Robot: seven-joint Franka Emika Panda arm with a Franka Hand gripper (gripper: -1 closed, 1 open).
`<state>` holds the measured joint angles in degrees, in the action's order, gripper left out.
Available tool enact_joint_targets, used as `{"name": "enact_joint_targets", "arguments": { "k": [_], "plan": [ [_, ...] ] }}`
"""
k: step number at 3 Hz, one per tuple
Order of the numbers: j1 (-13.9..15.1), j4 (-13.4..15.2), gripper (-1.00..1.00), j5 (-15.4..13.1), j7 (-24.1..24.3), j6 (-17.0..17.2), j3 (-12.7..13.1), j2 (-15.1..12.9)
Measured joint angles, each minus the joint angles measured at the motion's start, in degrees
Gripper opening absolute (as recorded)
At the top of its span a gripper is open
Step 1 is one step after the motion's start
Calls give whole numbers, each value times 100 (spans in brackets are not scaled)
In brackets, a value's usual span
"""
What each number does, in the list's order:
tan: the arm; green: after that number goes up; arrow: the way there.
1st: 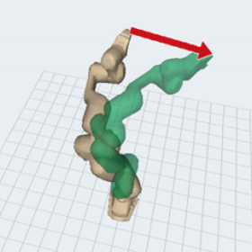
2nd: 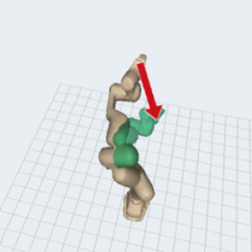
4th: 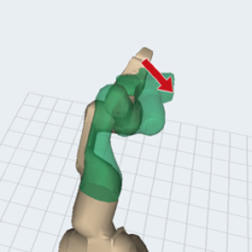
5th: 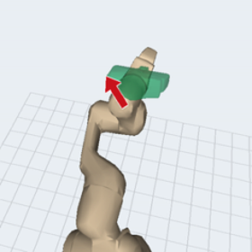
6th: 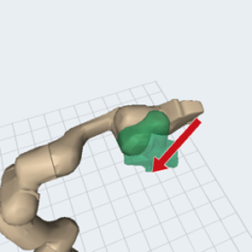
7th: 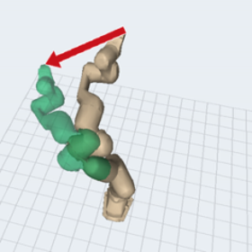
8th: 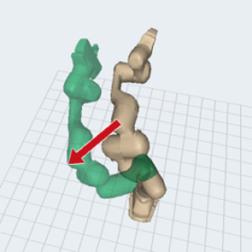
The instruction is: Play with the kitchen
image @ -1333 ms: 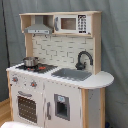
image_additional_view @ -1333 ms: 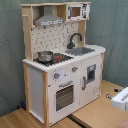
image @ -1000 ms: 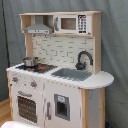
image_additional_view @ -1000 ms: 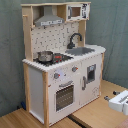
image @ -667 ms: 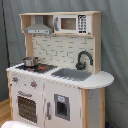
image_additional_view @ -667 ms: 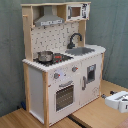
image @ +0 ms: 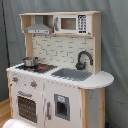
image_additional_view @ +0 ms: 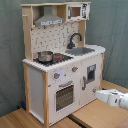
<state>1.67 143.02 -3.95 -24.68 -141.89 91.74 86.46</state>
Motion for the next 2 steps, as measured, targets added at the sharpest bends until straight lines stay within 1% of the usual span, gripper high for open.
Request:
{"name": "enact_joint_targets", "arguments": {
  "k": [1, 2],
  "plan": [
    [503, -319, 100, -2, 292, -171, -17, 1],
    [960, -493, 100, -2, 495, -413, -89, 2]
  ]
}}
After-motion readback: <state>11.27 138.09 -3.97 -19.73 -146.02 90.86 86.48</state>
